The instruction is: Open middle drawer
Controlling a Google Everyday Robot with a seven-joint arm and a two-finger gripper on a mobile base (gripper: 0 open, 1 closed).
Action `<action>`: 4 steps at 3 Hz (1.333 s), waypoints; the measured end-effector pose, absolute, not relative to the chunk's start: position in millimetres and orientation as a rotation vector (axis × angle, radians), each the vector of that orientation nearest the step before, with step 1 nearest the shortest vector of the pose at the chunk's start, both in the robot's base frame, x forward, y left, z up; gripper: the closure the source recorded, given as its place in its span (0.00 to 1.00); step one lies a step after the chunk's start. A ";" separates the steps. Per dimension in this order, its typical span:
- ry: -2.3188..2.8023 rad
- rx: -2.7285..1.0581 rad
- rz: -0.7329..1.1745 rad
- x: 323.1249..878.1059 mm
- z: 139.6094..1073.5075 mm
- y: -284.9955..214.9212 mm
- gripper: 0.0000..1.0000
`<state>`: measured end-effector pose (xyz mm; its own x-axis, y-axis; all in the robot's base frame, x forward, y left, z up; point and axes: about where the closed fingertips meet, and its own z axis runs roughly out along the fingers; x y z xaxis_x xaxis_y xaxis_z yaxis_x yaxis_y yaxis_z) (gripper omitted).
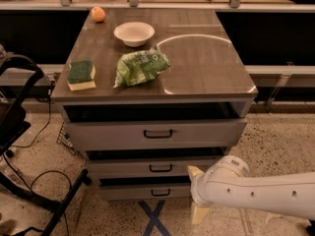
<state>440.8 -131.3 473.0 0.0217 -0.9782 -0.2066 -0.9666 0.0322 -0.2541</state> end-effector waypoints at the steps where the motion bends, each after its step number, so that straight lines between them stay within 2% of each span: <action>1: 1.965 -1.984 0.035 450.8 437.2 -107.5 0.00; 3: 1.924 -2.034 0.027 465.0 416.6 -75.5 0.00; 4: 1.889 -2.079 -0.037 476.8 415.8 -51.8 0.00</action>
Offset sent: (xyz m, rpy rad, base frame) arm 0.0196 0.0559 -0.0745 0.0558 0.0343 0.0515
